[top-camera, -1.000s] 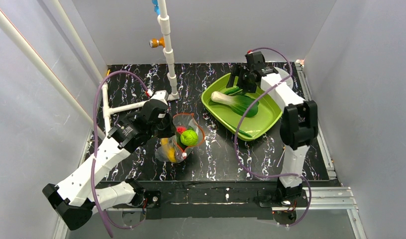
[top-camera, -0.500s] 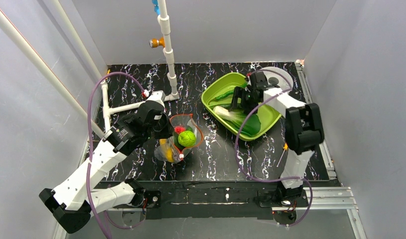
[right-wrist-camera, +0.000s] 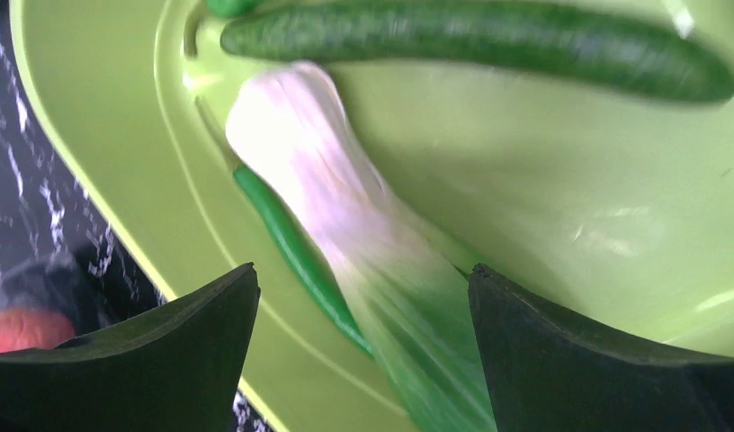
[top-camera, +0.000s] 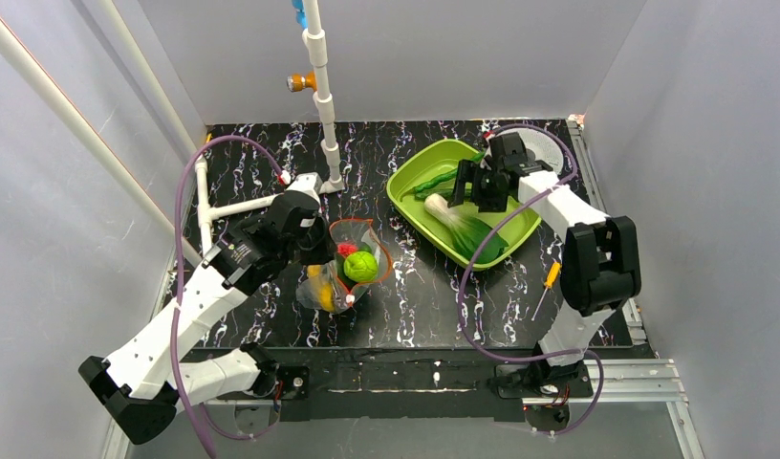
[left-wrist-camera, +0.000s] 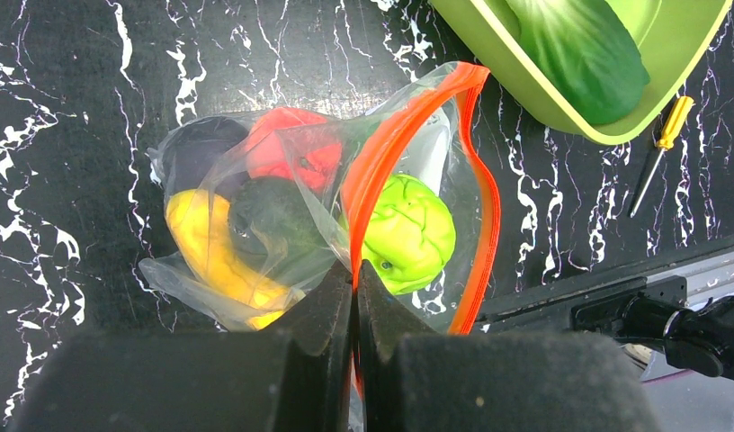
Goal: Place the food in the zip-top bag and seal the zipper
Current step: Adjust the fake vegetable in the bin, then adjust the zipper food storage bag at the center of the board.
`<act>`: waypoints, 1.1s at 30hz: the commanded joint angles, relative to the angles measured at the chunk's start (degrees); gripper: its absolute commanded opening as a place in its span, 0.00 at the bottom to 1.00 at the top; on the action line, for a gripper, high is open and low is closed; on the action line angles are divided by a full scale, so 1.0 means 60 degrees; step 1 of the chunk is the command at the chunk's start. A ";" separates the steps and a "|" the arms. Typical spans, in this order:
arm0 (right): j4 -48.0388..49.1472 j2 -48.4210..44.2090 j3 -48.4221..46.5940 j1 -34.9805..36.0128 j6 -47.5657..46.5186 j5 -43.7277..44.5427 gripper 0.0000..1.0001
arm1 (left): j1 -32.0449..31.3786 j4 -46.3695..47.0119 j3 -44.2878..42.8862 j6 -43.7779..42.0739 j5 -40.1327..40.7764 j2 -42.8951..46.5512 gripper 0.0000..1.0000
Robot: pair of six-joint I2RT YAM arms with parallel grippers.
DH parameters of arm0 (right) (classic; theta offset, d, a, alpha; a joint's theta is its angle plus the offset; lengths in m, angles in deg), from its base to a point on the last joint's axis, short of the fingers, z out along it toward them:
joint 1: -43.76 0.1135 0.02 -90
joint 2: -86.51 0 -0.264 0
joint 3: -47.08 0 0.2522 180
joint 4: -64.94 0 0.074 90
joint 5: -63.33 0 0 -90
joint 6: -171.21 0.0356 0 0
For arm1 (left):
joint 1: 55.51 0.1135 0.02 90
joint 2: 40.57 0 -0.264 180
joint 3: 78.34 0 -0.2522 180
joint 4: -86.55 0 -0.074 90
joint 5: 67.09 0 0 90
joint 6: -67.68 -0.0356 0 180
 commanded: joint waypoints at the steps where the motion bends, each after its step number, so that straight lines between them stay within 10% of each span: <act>1: -0.0400 0.0702 -0.1625 -0.0044 -0.0453 0.1218 0.92 | 0.0006 -0.0240 -0.0338 -0.0132 0.0284 0.0364 0.00; 11: -0.1474 0.2276 -0.4107 -0.0061 -0.1733 0.2411 0.92 | 0.0009 -0.0368 -0.0547 -0.0344 0.0389 0.0363 0.00; 20: -0.0375 0.0294 -0.1985 0.0016 -0.0149 -0.0850 0.91 | 0.0027 -0.0933 -0.2749 -0.0664 0.0210 -0.0382 0.00; 33: 0.0236 -0.1821 0.0267 0.1177 0.0783 -0.2598 0.90 | 0.0158 0.0468 0.0464 0.0520 -0.1144 -0.1332 0.00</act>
